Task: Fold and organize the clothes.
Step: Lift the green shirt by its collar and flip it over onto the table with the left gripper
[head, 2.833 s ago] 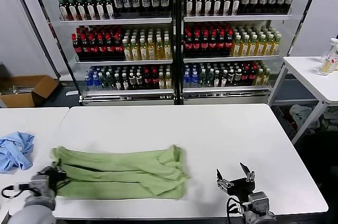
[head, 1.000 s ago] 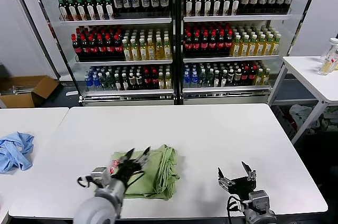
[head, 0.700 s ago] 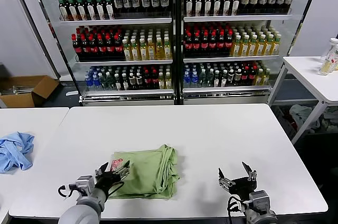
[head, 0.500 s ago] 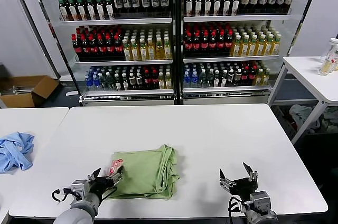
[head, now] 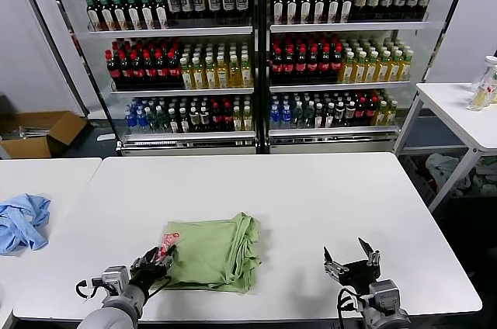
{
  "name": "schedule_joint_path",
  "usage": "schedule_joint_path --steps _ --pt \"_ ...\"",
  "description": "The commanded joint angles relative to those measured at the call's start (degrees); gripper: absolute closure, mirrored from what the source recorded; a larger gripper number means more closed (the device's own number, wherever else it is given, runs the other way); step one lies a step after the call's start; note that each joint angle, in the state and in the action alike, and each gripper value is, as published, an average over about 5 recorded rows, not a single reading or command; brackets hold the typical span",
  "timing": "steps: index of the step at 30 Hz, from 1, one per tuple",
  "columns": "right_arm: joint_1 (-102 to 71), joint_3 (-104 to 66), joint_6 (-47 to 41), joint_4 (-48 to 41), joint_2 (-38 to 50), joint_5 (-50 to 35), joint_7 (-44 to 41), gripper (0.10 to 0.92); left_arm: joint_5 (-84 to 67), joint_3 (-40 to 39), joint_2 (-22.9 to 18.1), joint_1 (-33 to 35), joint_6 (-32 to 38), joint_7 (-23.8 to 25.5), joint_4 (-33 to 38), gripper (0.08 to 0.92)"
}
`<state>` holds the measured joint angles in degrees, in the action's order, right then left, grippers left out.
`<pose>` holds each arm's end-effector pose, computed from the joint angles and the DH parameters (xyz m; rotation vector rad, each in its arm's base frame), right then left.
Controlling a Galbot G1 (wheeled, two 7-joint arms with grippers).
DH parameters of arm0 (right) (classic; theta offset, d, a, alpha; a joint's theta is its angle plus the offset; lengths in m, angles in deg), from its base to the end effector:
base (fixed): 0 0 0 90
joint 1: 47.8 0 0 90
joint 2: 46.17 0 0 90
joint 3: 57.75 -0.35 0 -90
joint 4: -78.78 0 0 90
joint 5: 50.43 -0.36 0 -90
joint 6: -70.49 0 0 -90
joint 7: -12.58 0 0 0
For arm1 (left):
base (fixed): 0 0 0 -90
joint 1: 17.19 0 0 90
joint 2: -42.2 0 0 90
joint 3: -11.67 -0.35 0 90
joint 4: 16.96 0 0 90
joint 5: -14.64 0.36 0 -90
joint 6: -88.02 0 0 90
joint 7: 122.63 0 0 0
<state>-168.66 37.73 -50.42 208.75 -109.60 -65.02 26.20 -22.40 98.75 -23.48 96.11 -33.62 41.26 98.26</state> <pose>0.1752 -0.0295 -0.2422 0.1314 -2.7027 0.2984 0.2252 0.0659 -0.2995 -0.0198 -2.5198 0.1636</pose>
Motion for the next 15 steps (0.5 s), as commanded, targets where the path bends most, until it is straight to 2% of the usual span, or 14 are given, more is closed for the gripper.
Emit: schedule_joint_path --steps 1,5,9,13,15 --pt "0.0 -0.1 0.0 0.1 -0.1 -0.1 0.0 0.203 -1.6 0.2 -0.4 -0.1 1.3 2.0 -1.7 0.535" --pt "0.2 -0.1 0.0 0.3 -0.1 0.0 0.0 0.203 -1.8 0.8 -0.8 -0.2 2.6 3.3 -0.9 0.647" --pt "0.2 -0.3 0.0 0.3 -0.1 -0.1 0.1 0.203 -3.4 5.5 0.5 1.3 1.8 4.5 5.0 0.76" --pt "0.4 -0.2 0.0 0.3 -0.1 -0.1 0.0 0.203 -10.6 17.5 2.6 3.7 -0.9 5.2 10.0 0.868" --pt "0.6 0.0 0.0 0.2 -0.1 -0.1 0.0 0.203 -14.3 24.9 3.5 4.9 -1.5 6.2 10.6 0.889"
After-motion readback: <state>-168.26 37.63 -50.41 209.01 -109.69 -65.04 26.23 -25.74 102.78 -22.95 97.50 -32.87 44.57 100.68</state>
